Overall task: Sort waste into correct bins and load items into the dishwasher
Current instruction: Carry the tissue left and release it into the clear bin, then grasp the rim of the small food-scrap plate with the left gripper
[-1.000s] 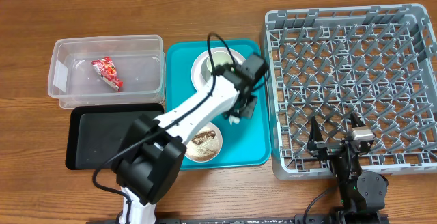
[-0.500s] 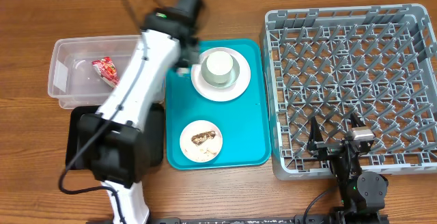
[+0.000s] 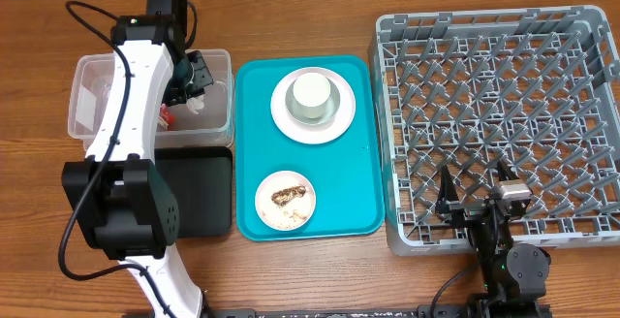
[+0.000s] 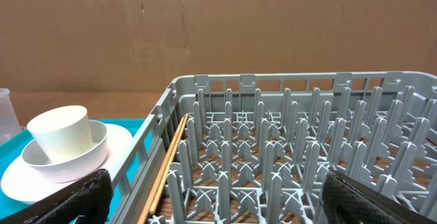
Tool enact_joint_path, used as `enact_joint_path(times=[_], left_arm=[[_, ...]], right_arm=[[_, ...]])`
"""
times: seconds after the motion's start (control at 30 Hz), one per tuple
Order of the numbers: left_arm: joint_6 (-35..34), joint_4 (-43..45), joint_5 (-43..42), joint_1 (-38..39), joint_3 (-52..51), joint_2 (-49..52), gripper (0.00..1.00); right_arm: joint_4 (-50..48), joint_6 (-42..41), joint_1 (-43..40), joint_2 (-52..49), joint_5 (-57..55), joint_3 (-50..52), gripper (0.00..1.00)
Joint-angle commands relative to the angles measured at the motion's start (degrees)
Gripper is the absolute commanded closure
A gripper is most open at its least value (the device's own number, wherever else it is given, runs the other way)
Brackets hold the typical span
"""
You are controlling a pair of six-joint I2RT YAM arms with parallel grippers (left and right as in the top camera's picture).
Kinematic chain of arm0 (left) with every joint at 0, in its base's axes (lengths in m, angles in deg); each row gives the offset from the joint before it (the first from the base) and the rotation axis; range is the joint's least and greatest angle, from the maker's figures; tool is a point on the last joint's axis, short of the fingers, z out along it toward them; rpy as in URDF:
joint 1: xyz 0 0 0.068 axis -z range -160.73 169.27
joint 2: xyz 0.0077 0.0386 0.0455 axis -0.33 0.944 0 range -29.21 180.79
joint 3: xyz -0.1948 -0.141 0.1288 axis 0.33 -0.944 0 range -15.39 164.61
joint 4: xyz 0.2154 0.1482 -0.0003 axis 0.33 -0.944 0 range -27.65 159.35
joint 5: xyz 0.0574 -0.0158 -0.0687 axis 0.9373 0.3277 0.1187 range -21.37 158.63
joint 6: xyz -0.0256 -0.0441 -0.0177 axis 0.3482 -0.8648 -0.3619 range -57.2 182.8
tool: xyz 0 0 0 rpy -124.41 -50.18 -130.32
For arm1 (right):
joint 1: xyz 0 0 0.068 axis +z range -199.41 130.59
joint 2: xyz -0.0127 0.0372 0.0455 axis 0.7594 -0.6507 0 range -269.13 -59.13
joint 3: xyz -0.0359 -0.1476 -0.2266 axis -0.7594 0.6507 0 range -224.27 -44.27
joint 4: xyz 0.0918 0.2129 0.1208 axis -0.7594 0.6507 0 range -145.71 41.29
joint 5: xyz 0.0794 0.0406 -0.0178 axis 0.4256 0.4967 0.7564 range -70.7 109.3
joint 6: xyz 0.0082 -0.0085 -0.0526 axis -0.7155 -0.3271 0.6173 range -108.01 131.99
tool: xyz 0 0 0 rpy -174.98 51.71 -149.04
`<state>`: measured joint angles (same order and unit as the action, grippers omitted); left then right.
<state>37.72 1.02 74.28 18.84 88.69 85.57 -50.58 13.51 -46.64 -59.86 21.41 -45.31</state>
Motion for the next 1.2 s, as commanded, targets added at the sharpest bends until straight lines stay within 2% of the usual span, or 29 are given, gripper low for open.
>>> enact_joint_path(times=[0.0, 0.03, 0.07, 0.1, 0.17, 0.37, 0.5, 0.6, 1.03, 1.1, 1.17], left_arm=[[-0.6, 0.3, 0.6, 0.0, -0.6, 1.2, 0.52], [-0.3, 0.4, 1.0, 0.0, -0.6, 1.2, 0.36], [0.7, 0.7, 1.0, 0.0, -0.6, 1.2, 0.26], [1.3, 0.7, 0.9, 0.0, -0.6, 1.2, 0.21], [1.3, 0.7, 0.9, 0.0, -0.5, 1.1, 0.19], [1.3, -0.6, -1.0, 0.2, 0.9, -1.0, 0.21], [4.0, -3.1, -9.8, 1.7, 1.1, -4.2, 0.23], [4.8, -4.8, -13.0, 4.1, 1.1, -5.6, 0.24], [7.3, -15.6, -10.6, 28.3, -2.8, -6.1, 0.26], [6.7, -15.2, -10.6, 32.1, -5.0, -6.1, 0.31], [6.6, -14.4, -10.6, 35.3, -7.3, -6.1, 0.42]], right_arm=[[-0.4, 0.0, 0.4, 0.6, -0.1, 0.6, 0.00], [-0.4, 0.0, 0.4, 0.6, -0.1, 0.6, 0.00], [-0.4, 0.0, 0.4, 0.6, -0.1, 0.6, 0.00], [-0.4, 0.0, 0.4, 0.6, -0.1, 0.6, 0.00], [-0.4, 0.0, 0.4, 0.6, -0.1, 0.6, 0.00], [-0.4, 0.0, 0.4, 0.6, -0.1, 0.6, 0.00], [-0.4, 0.0, 0.4, 0.6, -0.1, 0.6, 0.00], [-0.4, 0.0, 0.4, 0.6, -0.1, 0.6, 0.00], [-0.5, 0.0, 0.4, 0.6, -0.1, 0.6, 0.00], [-0.5, 0.0, 0.4, 0.6, -0.1, 0.6, 0.00], [-0.4, 0.0, 0.4, 0.6, -0.1, 0.6, 0.00]])
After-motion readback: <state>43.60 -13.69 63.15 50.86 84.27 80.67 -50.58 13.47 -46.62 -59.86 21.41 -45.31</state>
